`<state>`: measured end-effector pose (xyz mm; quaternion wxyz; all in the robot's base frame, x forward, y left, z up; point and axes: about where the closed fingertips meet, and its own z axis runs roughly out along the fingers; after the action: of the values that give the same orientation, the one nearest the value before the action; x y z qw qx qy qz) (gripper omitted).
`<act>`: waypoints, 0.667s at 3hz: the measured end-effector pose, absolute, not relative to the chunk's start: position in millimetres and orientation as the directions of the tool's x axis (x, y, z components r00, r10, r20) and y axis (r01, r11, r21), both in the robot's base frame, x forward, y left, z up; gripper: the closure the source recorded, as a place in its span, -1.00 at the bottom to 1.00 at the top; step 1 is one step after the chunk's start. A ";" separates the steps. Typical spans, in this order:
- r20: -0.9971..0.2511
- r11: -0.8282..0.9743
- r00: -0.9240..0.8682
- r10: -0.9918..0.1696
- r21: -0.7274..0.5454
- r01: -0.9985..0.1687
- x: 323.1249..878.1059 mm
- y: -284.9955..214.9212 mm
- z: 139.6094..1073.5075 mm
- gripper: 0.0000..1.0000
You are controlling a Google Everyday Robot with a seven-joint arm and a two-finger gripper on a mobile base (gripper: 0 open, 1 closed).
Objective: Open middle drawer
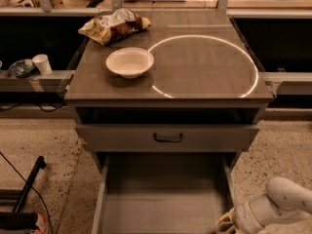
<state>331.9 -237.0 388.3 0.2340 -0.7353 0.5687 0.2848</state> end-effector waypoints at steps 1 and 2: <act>-0.680 -0.195 0.234 -0.694 -0.136 -0.971 334.9 -252.3 428.4 1.00; -0.666 -0.158 0.298 -0.684 -0.263 -0.952 344.5 -262.6 477.2 0.66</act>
Offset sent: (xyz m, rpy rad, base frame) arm 0.0274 -0.0416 0.1584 0.0894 -0.4122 -0.1205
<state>344.5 -262.6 477.2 0.3323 -0.7338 0.5573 0.2012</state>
